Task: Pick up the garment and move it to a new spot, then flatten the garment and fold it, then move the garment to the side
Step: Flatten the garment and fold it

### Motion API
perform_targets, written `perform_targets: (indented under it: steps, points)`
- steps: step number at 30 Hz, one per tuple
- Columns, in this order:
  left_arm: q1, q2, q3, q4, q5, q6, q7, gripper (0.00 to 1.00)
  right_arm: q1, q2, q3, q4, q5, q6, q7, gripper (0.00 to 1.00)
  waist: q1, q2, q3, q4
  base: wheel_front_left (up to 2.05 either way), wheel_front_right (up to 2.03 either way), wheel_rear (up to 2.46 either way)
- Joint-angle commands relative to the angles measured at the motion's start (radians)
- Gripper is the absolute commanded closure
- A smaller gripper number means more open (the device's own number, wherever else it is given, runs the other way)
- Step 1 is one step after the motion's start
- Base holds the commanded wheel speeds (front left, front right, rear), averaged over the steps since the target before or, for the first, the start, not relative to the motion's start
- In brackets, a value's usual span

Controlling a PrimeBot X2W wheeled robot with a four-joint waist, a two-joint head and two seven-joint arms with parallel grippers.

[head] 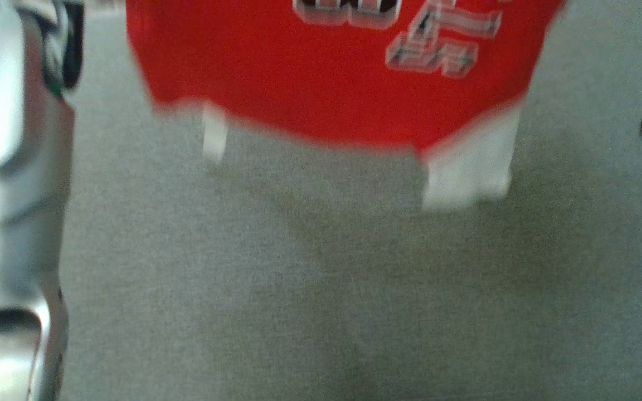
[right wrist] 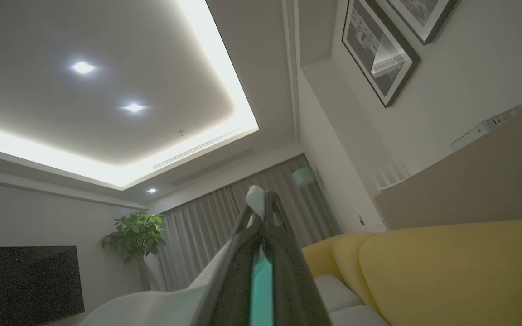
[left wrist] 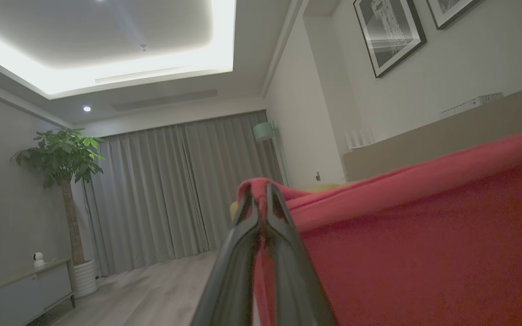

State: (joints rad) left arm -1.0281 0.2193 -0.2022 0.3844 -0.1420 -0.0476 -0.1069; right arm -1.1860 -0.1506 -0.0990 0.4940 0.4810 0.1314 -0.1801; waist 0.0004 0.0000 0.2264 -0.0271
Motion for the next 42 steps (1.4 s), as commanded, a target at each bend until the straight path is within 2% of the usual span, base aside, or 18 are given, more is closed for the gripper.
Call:
perform_targets:
  steps: [1,7,13,16,18,22,26,33,42]
  points:
    - [-0.103,0.035,0.026,0.005,0.017,0.019,-0.04,1.0,-0.106,0.011,0.002,-0.005,-0.011,-0.001,-0.034,1.0,-0.0004,0.0,0.087,-0.008,0.0,0.0,0.0]
    - [-0.214,0.018,0.048,0.096,0.023,0.059,-0.139,1.0,-0.224,-0.01,-0.018,0.047,-0.004,-0.001,-0.078,1.0,-0.0004,0.0,0.123,-0.012,0.0,0.0,0.0]
    - [-0.11,0.005,0.082,0.146,-0.012,0.072,-0.153,1.0,-0.117,-0.024,-0.013,0.036,0.036,-0.001,-0.081,1.0,-0.0004,0.0,0.123,-0.03,0.0,0.0,0.0]
    - [0.025,-0.015,0.122,0.114,-0.04,0.08,-0.154,1.0,0.026,-0.02,-0.007,0.008,0.083,-0.001,-0.081,1.0,-0.0004,0.0,0.115,-0.045,0.0,0.0,0.0]
    - [0.212,-0.053,0.166,0.092,-0.064,0.081,-0.155,1.0,0.214,-0.009,0.017,-0.013,0.14,-0.001,-0.081,1.0,-0.0004,0.0,0.096,-0.06,0.0,0.0,0.0]
    - [0.456,-0.11,0.211,0.104,-0.081,0.053,-0.155,1.0,0.47,0.006,0.064,-0.012,0.22,-0.001,-0.081,1.0,-0.0004,0.0,0.066,-0.084,0.0,0.0,0.0]
    - [0.621,-0.149,0.256,0.129,-0.088,0.032,-0.155,1.0,0.665,0.013,0.132,0.02,0.274,-0.001,-0.081,1.0,-0.0004,0.0,0.032,-0.101,0.0,0.0,0.0]
    - [0.807,-0.168,0.258,0.135,-0.084,0.014,-0.155,1.0,0.9,0.016,0.197,0.028,0.356,-0.001,-0.082,1.0,-0.0004,0.0,-0.06,-0.109,0.0,0.0,0.0]
    - [1.015,-0.169,0.168,0.133,-0.125,0.017,-0.155,1.0,1.105,-0.009,0.226,0.009,0.419,-0.001,-0.077,1.0,-0.0004,0.0,-0.172,-0.105,0.0,0.0,0.0]
